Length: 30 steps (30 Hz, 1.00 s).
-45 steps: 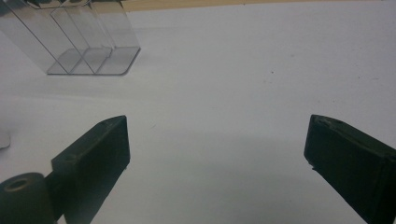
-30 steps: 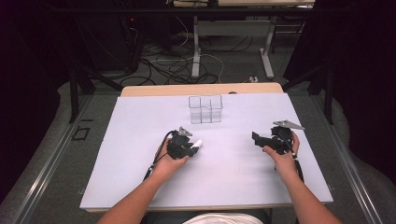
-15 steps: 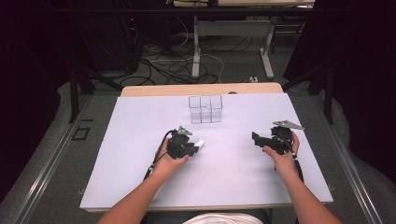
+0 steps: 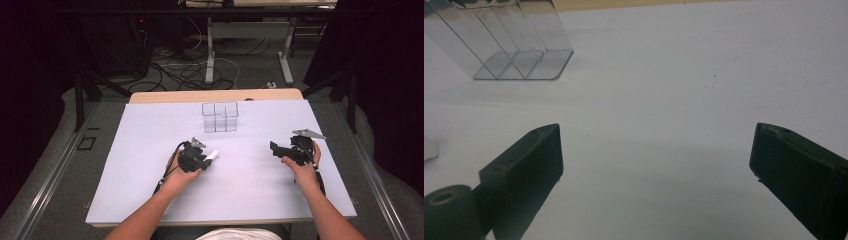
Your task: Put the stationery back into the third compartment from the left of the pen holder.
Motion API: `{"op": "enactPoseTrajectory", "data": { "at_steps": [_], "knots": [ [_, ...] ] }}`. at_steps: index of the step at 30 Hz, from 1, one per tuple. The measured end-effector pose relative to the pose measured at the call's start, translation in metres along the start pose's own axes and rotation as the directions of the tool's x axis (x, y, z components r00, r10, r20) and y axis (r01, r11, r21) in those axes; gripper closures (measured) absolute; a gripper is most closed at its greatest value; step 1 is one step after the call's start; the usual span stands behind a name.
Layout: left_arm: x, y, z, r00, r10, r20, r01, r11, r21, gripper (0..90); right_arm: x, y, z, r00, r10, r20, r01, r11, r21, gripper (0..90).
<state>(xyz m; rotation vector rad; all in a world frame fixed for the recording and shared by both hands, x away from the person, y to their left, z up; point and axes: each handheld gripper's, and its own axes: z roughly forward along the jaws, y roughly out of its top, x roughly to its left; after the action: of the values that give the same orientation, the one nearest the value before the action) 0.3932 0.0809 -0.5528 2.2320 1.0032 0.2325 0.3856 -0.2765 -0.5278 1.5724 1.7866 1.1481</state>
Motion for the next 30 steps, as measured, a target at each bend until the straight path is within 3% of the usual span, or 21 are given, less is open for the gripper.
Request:
{"op": "enactPoseTrajectory", "data": {
  "at_steps": [9,15,16,23,30],
  "knots": [
    [-0.002,0.0,-0.003,0.9999,-0.002,-0.016,0.002,1.0,0.007,70.4,0.0,0.0,0.0,1.0,-0.001,0.002,0.001,1.0,-0.001,6.1],
    [0.001,0.002,-0.008,0.9997,-0.018,-0.018,0.018,0.9997,-0.02,70.5,0.0,0.0,0.0,1.0,0.002,-0.001,-0.002,1.0,0.0,6.1],
    [0.001,0.003,-0.01,0.9992,-0.038,-0.011,0.037,0.9991,-0.022,70.5,0.0,0.0,0.0,1.0,0.001,-0.001,-0.001,1.0,0.001,6.1],
    [0.004,0.007,-0.021,0.9988,-0.048,-0.002,0.048,0.9939,-0.099,70.4,0.002,0.0,0.0,1.0,0.002,-0.005,-0.002,1.0,0.0,6.2],
    [0.001,0.011,-0.03,0.9981,-0.06,0.011,0.061,0.9799,-0.19,70.4,0.007,0.001,0.0,0.9997,-0.009,-0.022,0.009,1.0,0.003,6.4]
  ]
}}
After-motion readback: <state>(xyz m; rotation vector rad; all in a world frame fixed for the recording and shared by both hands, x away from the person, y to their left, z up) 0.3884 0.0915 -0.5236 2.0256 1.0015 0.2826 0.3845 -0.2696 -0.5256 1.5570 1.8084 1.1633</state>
